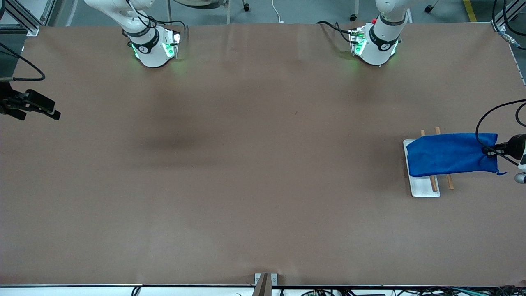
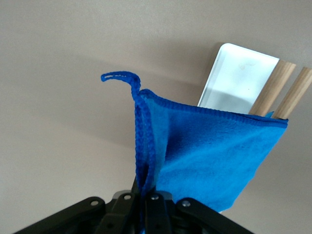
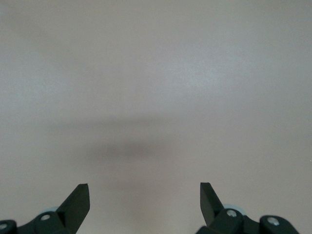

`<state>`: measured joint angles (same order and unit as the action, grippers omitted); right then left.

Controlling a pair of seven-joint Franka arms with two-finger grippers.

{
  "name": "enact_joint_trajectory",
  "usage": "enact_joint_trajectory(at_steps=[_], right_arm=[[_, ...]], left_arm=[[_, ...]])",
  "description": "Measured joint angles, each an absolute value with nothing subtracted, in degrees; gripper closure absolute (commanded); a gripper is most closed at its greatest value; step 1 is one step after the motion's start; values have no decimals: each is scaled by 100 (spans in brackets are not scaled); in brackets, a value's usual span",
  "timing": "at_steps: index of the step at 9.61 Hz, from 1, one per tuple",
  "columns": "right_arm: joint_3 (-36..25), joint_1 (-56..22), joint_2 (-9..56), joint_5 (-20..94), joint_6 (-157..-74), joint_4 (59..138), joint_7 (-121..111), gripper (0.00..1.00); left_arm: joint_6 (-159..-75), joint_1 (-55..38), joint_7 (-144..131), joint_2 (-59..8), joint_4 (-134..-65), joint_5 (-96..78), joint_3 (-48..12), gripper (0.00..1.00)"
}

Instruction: Right arm passes towel to left arm to hang

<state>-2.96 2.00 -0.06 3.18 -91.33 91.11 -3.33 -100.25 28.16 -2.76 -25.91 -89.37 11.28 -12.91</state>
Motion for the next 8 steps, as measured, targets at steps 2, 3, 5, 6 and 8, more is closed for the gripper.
enact_joint_trajectory(at_steps=[2, 3, 5, 6, 8], right_arm=[[-296, 200, -6, 318, -9133, 9112, -333, 0], [-296, 200, -6, 318, -9132, 9113, -333, 0], [-296, 200, -6, 318, -9131, 9113, -332, 0], [-296, 200, -6, 318, -9130, 9113, -333, 0], [-296, 200, -6, 318, -9130, 9113, -332, 0]], left_arm=[[-10092, 2823, -272, -2650, -8938, 1128, -1296, 91], [-10157, 2858, -238, -2697, -8938, 1128, -1295, 85], [-10255, 2933, -108, -2783, -8938, 1128, -1293, 59], [-10274, 2941, -79, -2802, -8938, 1128, -1293, 19], [-10325, 2941, 153, -2803, -8893, 1128, -1300, 0]])
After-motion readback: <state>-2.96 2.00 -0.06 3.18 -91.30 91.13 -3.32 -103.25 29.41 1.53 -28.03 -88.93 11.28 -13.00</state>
